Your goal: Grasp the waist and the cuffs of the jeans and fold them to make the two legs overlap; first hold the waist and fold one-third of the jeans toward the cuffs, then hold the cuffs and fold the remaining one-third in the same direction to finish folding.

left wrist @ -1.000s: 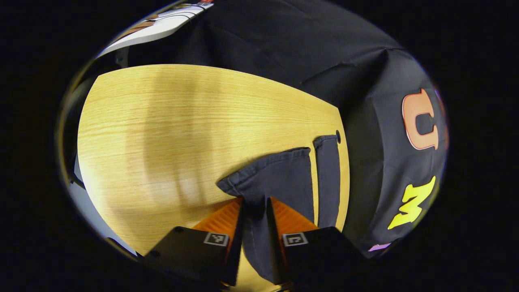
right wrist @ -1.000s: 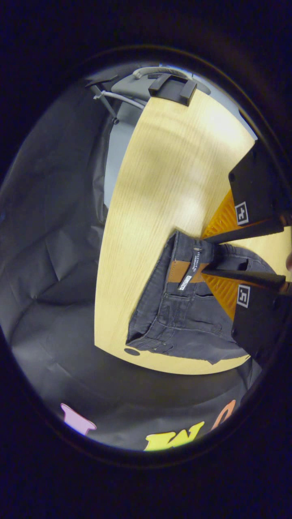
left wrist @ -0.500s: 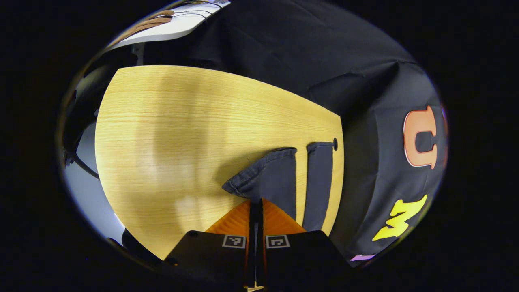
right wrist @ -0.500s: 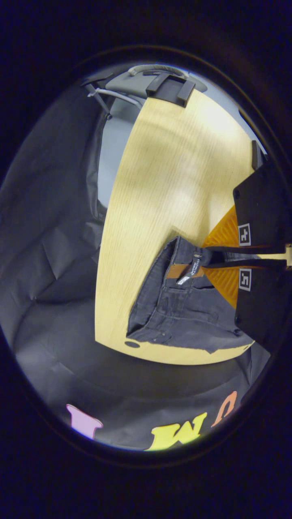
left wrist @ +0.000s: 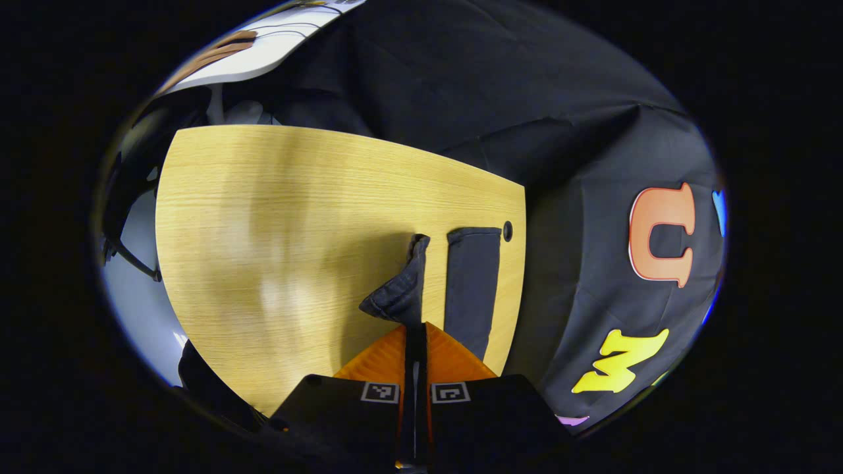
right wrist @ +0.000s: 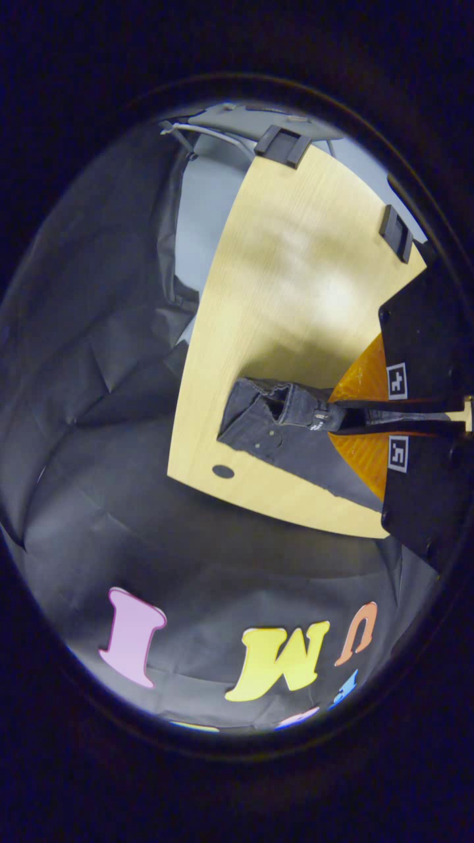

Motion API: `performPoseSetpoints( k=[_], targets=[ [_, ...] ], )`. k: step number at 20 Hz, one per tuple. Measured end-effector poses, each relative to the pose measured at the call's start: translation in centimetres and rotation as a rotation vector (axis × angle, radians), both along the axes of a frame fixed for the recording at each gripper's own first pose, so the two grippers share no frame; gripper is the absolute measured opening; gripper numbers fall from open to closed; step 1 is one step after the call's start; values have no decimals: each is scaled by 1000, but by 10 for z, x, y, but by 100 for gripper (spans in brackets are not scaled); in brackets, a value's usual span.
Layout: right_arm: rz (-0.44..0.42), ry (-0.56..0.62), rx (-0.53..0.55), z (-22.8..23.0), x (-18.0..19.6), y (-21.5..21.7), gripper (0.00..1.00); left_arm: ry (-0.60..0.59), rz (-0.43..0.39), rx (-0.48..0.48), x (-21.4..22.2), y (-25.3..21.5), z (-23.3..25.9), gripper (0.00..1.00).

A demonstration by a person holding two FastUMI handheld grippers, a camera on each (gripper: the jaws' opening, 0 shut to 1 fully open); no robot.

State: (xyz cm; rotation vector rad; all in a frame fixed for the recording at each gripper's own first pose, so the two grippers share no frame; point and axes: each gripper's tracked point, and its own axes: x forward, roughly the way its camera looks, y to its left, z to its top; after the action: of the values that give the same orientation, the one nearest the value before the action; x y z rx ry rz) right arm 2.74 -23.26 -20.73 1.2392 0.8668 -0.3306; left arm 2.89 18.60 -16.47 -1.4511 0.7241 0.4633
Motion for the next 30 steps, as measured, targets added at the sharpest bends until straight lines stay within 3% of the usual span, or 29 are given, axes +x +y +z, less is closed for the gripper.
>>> performPoseSetpoints(
  k=[8, 12, 16, 19, 21, 25, 26, 27, 30],
  targets=[
    [26, -32, 13, 26, 80, 1, 5, 34, -114, -27, 87, 8, 18, 4],
    [24, -28, 4, 13, 119, 1, 5, 37, -164, -42, 145, 9, 15, 4],
    [6, -18, -7, -9, 147, -5, 5, 51, -249, 8, 198, 1, -5, 4],
    [10, 7, -13, -37, 163, -5, 5, 80, -269, 23, 230, 1, -27, 4],
    [35, 10, -43, -53, 169, -2, 5, 96, -320, 34, 240, -6, -45, 4],
    [38, -6, -42, -66, 188, 0, 5, 103, -339, 55, 262, -8, -61, 4],
    [39, -11, -35, -69, 193, -1, 1, 105, -337, 48, 265, -9, -64, 4],
    [34, -15, -18, -72, 197, -2, 5, 108, -337, 43, 267, -9, -68, 4],
    [-12, -1, 54, -85, 208, -3, 5, 106, -330, 11, 274, -9, -71, 4]
  ],
)
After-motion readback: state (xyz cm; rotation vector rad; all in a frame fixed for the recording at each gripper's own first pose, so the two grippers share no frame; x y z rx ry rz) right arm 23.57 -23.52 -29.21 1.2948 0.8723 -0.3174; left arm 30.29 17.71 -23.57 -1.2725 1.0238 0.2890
